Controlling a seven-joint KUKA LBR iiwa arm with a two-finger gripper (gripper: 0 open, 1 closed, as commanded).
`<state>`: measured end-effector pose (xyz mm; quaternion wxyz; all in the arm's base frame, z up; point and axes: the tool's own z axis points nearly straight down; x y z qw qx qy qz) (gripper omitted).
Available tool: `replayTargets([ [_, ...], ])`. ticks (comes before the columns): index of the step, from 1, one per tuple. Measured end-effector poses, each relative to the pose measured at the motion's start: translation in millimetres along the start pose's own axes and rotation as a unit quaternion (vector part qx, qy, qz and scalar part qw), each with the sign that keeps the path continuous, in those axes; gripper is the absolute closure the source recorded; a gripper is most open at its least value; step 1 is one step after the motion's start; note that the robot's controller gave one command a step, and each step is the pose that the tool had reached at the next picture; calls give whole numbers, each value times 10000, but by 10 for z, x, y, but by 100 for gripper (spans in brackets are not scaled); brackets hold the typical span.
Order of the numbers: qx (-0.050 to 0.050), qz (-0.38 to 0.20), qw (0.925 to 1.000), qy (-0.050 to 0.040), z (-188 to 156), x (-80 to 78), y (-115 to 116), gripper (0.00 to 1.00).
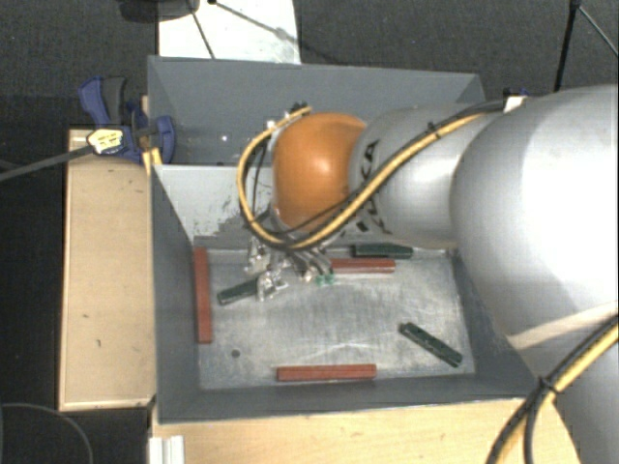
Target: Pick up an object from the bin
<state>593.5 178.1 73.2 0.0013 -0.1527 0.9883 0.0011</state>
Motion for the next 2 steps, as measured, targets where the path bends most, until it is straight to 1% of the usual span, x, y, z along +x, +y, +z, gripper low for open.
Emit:
replayTargets([
  [1, 0, 0, 10000, 0, 0, 0, 0, 100],
  [2, 9, 30, 10000, -4, -2052, 30, 30, 100],
])
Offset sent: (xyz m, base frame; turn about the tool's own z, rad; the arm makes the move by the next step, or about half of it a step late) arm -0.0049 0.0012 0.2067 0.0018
